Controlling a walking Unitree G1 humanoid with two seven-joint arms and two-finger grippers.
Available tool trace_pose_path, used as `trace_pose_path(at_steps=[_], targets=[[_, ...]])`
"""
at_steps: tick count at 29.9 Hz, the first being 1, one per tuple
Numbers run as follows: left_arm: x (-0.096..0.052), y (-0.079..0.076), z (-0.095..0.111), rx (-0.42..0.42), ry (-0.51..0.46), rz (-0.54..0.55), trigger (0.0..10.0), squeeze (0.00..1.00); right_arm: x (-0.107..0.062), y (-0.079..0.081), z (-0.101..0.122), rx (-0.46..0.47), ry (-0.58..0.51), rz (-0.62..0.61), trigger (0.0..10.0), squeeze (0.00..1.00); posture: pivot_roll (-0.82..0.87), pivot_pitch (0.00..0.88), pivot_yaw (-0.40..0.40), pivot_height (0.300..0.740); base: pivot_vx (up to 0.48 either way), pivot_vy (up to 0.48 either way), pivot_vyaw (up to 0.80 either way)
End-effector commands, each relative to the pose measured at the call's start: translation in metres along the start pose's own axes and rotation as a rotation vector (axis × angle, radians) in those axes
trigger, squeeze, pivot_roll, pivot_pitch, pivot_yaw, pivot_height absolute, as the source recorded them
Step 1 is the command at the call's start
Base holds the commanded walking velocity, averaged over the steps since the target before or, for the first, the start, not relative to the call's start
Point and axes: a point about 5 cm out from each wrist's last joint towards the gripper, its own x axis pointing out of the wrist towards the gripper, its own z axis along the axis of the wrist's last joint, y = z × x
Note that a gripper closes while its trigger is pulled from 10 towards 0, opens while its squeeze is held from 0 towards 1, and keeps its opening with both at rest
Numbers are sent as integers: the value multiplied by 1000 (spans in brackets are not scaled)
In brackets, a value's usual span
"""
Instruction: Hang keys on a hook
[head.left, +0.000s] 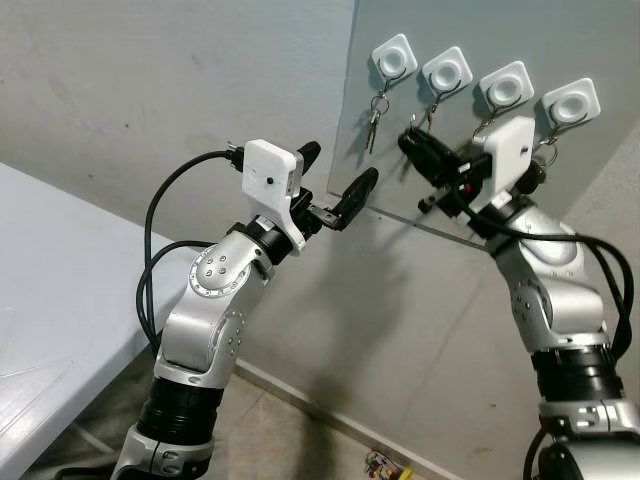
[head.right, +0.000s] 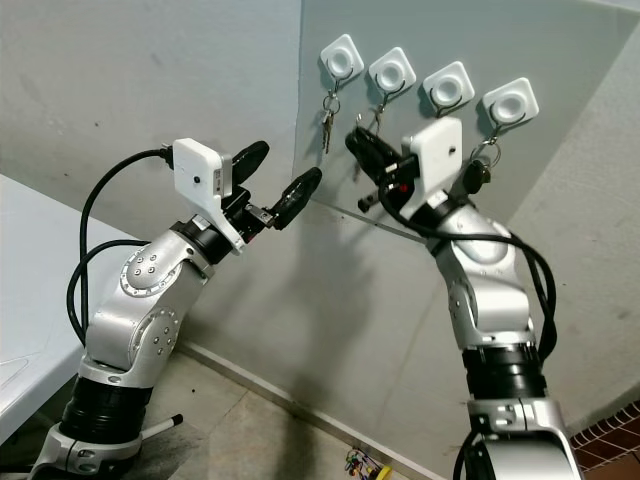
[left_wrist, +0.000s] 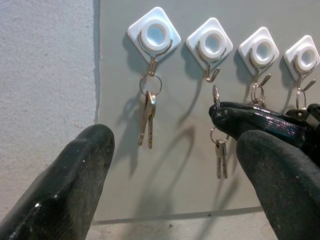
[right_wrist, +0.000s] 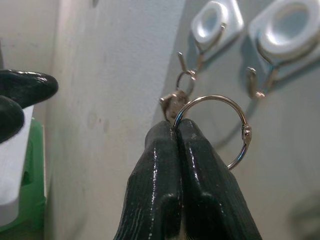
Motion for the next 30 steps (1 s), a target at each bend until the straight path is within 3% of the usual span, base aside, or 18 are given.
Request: trace_pose_path(at_steps=[1,17,30], targets=[[3,-2,8,8,-22,-14,10000,0,-2,-4,6,-12,-27,-17,10000,0,1,0,-70,711,0,0,0],[5,-4,7,1,-23,-24,10000,0,-4,-17,20,-64,-61,-31,10000,0,-12,0,-65,711,0,0,0],[4,-4,7,-1,-23,-18,10000,0,6,-13,24,-89,-51,42,10000,0,-10,0,-71,711,0,0,0]])
